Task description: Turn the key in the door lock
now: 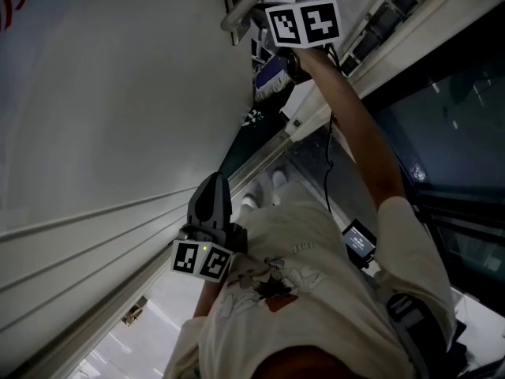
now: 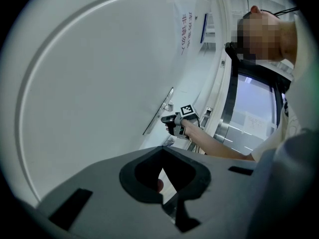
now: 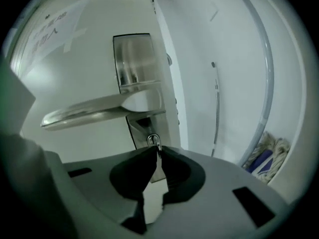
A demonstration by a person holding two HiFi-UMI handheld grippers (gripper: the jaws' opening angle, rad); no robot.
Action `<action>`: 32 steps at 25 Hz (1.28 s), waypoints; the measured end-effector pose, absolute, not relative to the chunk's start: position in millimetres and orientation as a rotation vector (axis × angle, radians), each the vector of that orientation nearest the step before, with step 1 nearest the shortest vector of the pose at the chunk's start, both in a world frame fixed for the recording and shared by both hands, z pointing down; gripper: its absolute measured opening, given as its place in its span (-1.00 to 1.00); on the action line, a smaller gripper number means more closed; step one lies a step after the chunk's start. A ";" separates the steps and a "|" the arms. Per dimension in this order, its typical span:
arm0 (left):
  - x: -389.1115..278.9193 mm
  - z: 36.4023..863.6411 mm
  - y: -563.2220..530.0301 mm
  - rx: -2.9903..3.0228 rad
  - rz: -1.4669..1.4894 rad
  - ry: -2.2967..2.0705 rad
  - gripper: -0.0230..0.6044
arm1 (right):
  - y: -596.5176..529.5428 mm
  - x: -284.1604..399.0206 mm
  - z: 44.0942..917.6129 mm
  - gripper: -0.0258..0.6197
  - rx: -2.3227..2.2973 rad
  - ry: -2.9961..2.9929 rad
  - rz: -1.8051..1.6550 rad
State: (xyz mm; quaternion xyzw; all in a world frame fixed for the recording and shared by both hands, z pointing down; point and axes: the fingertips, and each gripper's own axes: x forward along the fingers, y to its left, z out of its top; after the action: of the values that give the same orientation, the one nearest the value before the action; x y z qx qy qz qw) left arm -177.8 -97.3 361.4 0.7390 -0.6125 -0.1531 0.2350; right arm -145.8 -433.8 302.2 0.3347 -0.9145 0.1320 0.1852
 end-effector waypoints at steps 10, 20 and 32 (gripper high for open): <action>-173.8 361.6 -98.2 2.029 -0.405 -1.682 -0.92 | -430.9 -140.6 292.8 -0.61 1.042 -2.524 -0.003; -166.4 355.2 -108.3 2.078 -0.382 -1.661 -0.92 | -352.4 -118.5 262.3 -0.72 1.034 -2.685 -0.152; -165.8 329.2 -101.8 2.215 -0.369 -1.624 -0.92 | -231.5 -99.7 233.6 -0.90 1.117 -2.986 -0.032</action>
State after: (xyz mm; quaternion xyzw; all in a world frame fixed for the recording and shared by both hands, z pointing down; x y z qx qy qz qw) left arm -165.8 -101.8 329.2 0.7855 -0.5761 -0.1308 0.1843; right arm -99.7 -231.5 233.6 0.3502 -0.9363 -0.0099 -0.0232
